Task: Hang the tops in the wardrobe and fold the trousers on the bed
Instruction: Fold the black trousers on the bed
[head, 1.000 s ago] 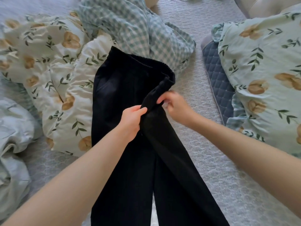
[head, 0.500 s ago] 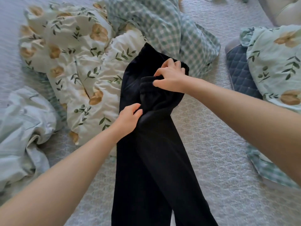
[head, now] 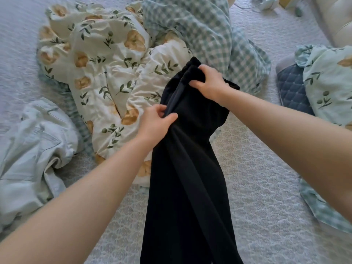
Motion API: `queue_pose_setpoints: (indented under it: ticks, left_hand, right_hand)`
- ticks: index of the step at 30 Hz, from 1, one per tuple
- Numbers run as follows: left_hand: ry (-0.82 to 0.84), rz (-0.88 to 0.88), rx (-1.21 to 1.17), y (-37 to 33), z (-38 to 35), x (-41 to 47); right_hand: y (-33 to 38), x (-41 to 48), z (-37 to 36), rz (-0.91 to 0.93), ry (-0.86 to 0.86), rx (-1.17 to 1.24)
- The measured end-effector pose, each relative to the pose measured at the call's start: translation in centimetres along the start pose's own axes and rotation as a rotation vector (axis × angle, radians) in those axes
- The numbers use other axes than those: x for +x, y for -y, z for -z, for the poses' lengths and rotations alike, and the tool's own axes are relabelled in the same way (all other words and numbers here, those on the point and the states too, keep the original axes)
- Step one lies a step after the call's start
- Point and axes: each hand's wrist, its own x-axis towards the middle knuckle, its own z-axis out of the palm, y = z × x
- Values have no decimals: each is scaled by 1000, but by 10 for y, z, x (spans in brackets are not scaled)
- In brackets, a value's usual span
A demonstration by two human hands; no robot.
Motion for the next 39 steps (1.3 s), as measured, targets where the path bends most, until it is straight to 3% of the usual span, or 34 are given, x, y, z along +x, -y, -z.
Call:
queue_pose_setpoints:
  ticks: [3, 7, 11, 12, 17, 22, 29, 34, 37, 39]
  left_hand:
    - [-21, 59, -1, -9, 4, 20]
    - [69, 148, 33, 4, -11, 1]
    - [224, 408, -221, 26, -27, -36]
    - [216, 416, -227, 31, -25, -40]
    - [-119, 125, 41, 42, 21, -22]
    - [169, 171, 122, 63, 20, -40]
    - [252, 299, 136, 98, 11, -84]
    - [150, 312, 226, 108, 6, -103]
    - [79, 300, 244, 110, 1, -108]
    - [130, 351, 130, 108, -1, -112]
  right_hand:
    - [11, 17, -6, -46, -131, 82]
    - [22, 28, -14, -93, -175, 48]
    - [20, 36, -15, -83, -169, 44]
    - [19, 38, -15, -76, -159, 39]
    - [14, 47, -11, -67, -168, -31]
    - [14, 53, -11, -73, -192, -112]
    - [16, 50, -8, 46, -295, -137]
    - [22, 54, -15, -10, -137, -182]
    - [25, 56, -11, 6, -138, -225]
    - [27, 56, -9, 74, -166, -245]
